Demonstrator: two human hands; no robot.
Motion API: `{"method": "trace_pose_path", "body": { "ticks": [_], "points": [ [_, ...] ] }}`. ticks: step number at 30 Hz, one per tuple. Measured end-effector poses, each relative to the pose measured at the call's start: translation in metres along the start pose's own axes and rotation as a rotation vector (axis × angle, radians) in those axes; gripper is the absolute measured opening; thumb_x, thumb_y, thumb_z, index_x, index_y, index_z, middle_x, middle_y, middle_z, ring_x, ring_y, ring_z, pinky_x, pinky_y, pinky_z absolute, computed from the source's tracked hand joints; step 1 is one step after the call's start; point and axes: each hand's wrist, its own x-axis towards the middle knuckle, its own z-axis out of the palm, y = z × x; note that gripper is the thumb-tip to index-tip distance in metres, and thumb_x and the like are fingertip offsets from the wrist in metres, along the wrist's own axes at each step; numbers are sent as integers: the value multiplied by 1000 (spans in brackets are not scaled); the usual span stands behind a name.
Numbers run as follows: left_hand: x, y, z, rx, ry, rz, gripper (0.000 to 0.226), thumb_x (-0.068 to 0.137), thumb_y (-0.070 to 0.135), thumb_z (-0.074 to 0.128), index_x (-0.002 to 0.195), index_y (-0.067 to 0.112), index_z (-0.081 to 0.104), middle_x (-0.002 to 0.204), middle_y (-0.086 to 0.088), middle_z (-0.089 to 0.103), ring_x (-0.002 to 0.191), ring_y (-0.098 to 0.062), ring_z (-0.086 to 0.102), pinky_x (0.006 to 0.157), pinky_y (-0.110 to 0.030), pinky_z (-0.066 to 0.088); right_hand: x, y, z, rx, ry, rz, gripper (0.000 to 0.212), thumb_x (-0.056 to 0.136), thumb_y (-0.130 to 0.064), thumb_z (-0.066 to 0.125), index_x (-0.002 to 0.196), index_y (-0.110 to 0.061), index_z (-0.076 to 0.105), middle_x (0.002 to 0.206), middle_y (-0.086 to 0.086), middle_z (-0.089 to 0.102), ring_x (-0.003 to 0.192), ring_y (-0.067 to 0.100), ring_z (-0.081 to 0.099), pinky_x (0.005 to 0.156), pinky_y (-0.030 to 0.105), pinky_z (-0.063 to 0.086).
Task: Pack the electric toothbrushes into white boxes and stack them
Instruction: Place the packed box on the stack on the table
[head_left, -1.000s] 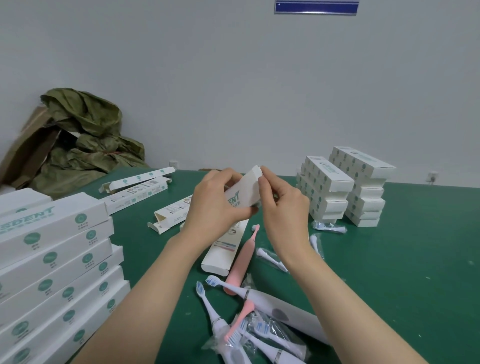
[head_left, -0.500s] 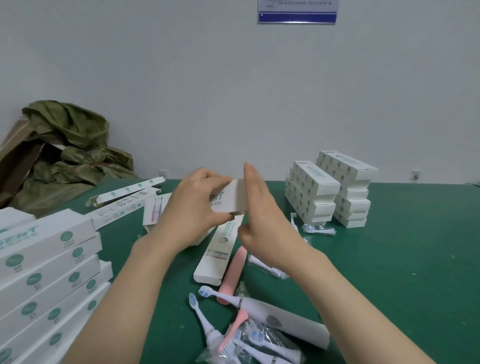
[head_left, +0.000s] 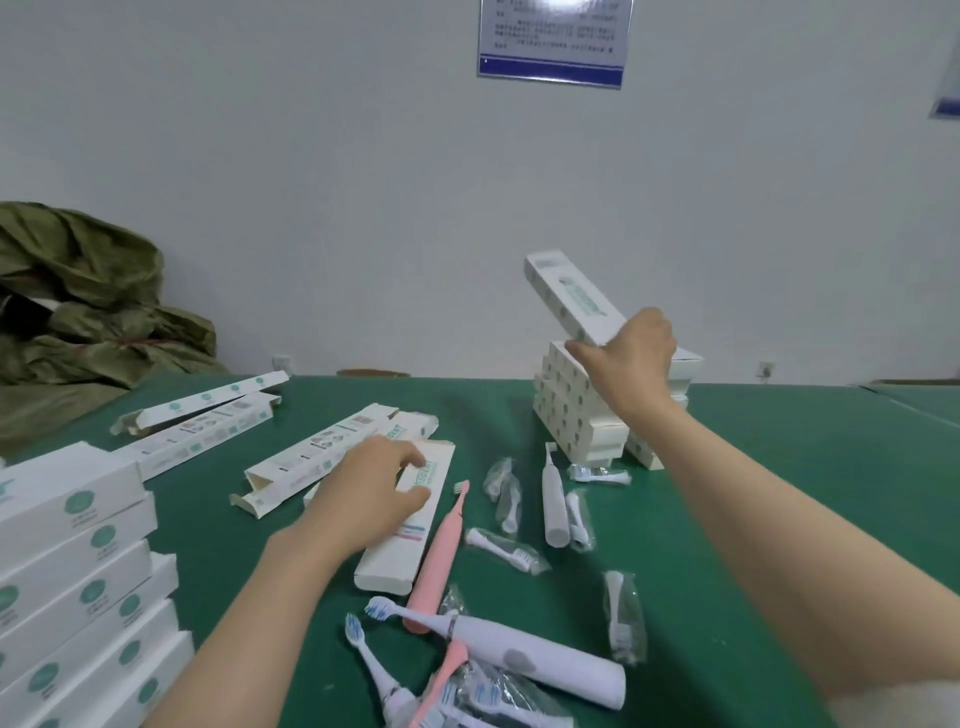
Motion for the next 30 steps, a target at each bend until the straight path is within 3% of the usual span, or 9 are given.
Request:
{"method": "trace_pose_path", "body": {
  "ticks": [4,7,10,15,22,27,30],
  "points": [
    [5,-13,11,-5,-114,-63,33,87,31,62,119,24,60,122,5,59,97,-10,51,88,-25,43,9,26,11,-217,-36,59,69,82,-40,70,122,6,38,124,21,45,115,34,41,94,39,37],
    [7,-19,18,14,-185,-70,31,86,32,62,116,23,61,120,5,60,101,-10,53,88,-22,42,5,37,19,-180,-48,129,73,82,-40,69,127,8,36,128,23,45,120,36,40,95,40,39],
    [8,-23,22,18,-194,-75,30,86,32,62,115,23,61,119,5,60,102,-10,54,86,-21,41,3,36,24,-116,-48,140,73,85,-35,68,130,10,32,131,24,41,121,36,40,97,41,41],
    [10,-26,26,22,-187,-64,30,86,34,62,115,25,61,116,7,59,93,-7,49,78,-19,37,10,34,30,-271,-78,95,65,90,-37,58,129,9,34,129,23,43,120,34,38,99,39,35],
    [13,-25,25,17,-192,-62,33,86,35,63,117,25,60,120,7,59,95,-6,49,84,-20,40,6,26,13,-221,-90,131,76,84,-46,65,128,7,34,128,24,44,119,36,41,98,41,37],
    [11,-19,29,48,-157,-194,59,78,54,64,122,17,47,120,-1,51,101,-19,50,77,-30,42,-38,18,-21,-275,29,-108,53,89,-36,60,117,4,40,114,22,47,103,35,43,86,40,36],
    [7,-10,39,67,-195,-319,62,74,66,60,104,15,46,104,-1,50,92,-20,50,65,-31,38,-84,8,-15,-144,-169,-216,35,89,-27,60,110,-2,45,103,11,49,90,26,46,74,34,41]
  ]
}}
